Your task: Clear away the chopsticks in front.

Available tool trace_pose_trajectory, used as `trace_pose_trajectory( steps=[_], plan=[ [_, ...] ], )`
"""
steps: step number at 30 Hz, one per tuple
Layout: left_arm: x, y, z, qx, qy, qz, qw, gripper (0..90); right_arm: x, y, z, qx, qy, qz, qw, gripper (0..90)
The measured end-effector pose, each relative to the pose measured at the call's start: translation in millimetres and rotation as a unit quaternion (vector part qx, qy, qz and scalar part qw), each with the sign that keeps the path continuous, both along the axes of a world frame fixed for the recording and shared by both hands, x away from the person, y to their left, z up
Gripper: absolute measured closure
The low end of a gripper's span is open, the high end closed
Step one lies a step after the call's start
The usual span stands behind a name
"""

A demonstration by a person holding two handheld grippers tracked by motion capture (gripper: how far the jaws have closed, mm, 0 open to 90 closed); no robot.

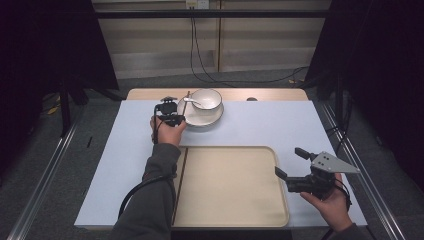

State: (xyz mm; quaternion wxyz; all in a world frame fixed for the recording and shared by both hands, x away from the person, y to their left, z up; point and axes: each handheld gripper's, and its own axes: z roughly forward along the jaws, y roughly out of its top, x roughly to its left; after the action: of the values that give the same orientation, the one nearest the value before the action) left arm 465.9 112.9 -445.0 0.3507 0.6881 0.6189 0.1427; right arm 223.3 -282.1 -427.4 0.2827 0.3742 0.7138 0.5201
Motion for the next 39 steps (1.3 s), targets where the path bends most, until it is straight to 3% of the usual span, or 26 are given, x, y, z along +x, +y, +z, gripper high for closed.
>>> trace_pose_trajectory(
  steps=[14,28,39],
  plan=[
    [-47.9,22.1,9.2,-0.032,-0.006,0.012,0.9994,85.5,0.3,0.7,-0.4,-0.002,-0.001,0.002,1.0,5.9],
    [-104.6,33.3,20.6,-0.041,-0.027,0.033,0.9982,85.5,0.5,1.9,-0.6,-0.003,-0.001,0.001,1.0,5.8],
    [-144.9,40.7,20.6,-0.071,-0.046,0.047,0.9953,85.5,0.1,2.6,-0.7,-0.006,-0.002,0.002,1.0,5.8]
  ],
)
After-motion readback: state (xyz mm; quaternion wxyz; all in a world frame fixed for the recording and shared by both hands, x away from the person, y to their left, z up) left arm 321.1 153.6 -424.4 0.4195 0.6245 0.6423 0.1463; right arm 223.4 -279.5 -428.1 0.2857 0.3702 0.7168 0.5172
